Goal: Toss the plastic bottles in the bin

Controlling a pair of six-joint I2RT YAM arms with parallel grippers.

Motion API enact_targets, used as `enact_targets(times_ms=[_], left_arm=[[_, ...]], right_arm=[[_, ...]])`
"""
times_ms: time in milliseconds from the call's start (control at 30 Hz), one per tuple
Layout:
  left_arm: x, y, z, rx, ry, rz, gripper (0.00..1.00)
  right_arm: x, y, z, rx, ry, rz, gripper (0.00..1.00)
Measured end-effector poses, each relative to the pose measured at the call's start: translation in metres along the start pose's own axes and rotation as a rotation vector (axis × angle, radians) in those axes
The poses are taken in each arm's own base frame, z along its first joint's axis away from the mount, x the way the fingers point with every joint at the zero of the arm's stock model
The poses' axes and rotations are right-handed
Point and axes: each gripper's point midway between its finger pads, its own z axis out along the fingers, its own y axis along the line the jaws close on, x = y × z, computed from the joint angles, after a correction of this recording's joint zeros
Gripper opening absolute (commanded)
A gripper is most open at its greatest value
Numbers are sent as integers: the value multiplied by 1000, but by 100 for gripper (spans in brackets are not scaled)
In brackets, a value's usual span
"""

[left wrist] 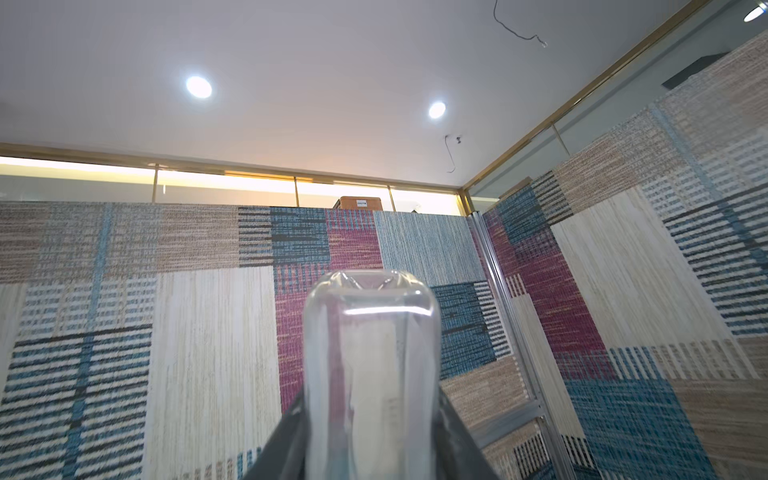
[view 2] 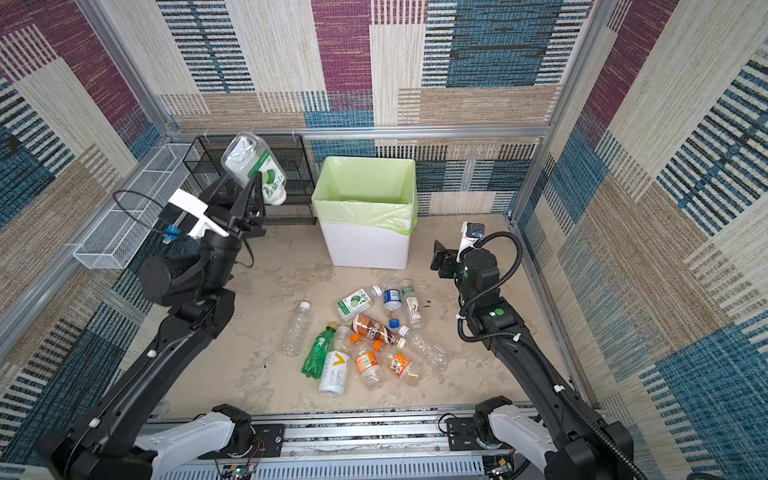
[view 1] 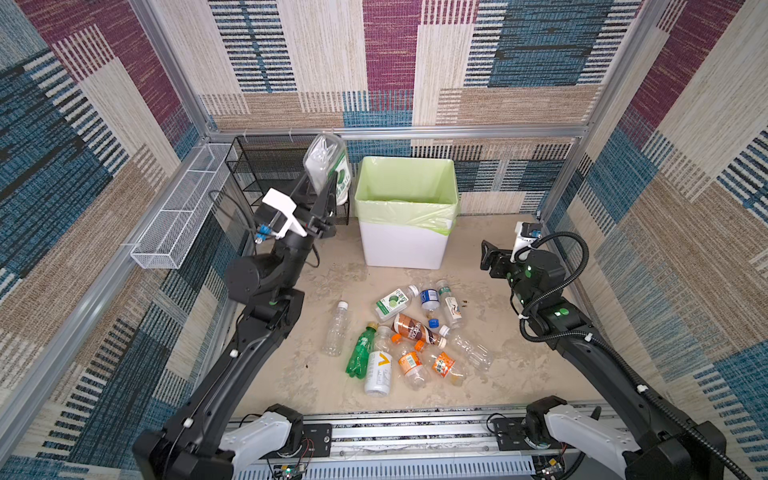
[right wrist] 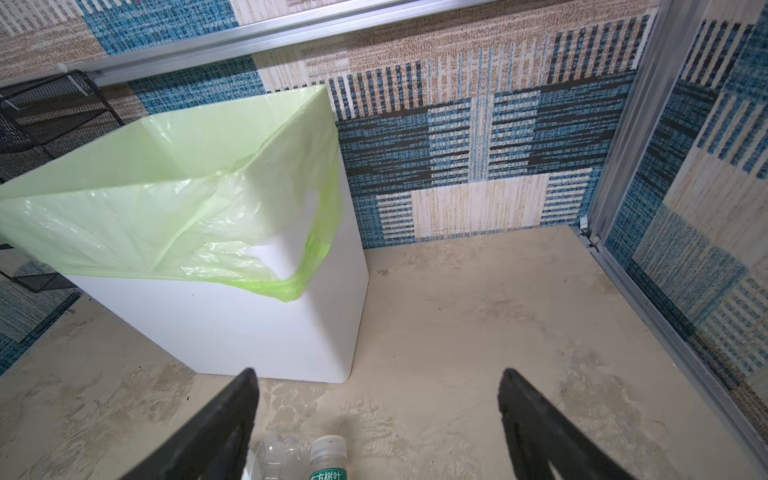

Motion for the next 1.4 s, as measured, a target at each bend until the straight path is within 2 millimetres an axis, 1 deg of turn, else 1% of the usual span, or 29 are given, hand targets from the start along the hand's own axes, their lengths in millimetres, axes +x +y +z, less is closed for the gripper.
enact_targets(times_ms=[33,67,100,133,167,200,233,267,300,367,433,467,600,667,733,800,867,967,1067,1100,1200,1300,1400], left_arm=[[12,4,17,-5,23,-14,47],[30,8,36,-12,71,-40,52],[53,11,55,-21,141,-75,57],[73,13,73,-20,201,-102,60],[88,15,87,-20,249,-126,65],[110,16,97,-21,322,-154,70],[126,16,101,-22,377,-175,77],[143,14,100,-25,439,-201,80],[159,12,95,-26,501,-222,85],[177,8,82,-30,585,-252,88],[182,6,68,-39,636,-259,89],[178,8,63,-52,647,-256,90],[142,14,48,-79,627,-227,90],[132,17,36,-95,631,-200,90],[131,19,18,-108,663,-166,90],[136,24,-5,-135,708,-145,90],[145,32,-33,-171,774,-131,90],[166,54,-81,-252,891,-113,89],[194,69,-137,-331,1042,-128,88],[205,70,-159,-354,1103,-141,88],[226,63,-211,-392,1230,-190,88],[241,58,-246,-426,1313,-235,87],[256,54,-269,-445,1367,-276,87]], right_arm=[[2,0,2,-2,5,-1,90],[4,1,3,-6,13,-2,90],[7,2,6,-10,23,-4,90],[10,2,8,-10,34,-6,90],[12,4,10,-15,49,-9,90],[14,5,12,-18,60,-11,91],[16,5,13,-17,70,-13,92],[17,5,14,-15,78,-15,93],[19,5,14,-21,89,-20,94],[24,6,14,-25,109,-27,95],[30,6,15,-24,131,-35,96],[33,7,16,-30,146,-40,96],[50,10,21,-51,207,-56,95],[56,11,22,-61,227,-59,95],[57,11,22,-63,231,-60,95],[59,13,22,-74,236,-62,95],[62,14,22,-83,249,-67,95],[73,17,23,-107,294,-90,94],[92,22,20,-143,373,-111,94],[100,25,17,-163,406,-121,94],[124,30,11,-201,493,-132,94],[150,36,8,-225,586,-149,96],[178,49,5,-253,681,-186,97]])
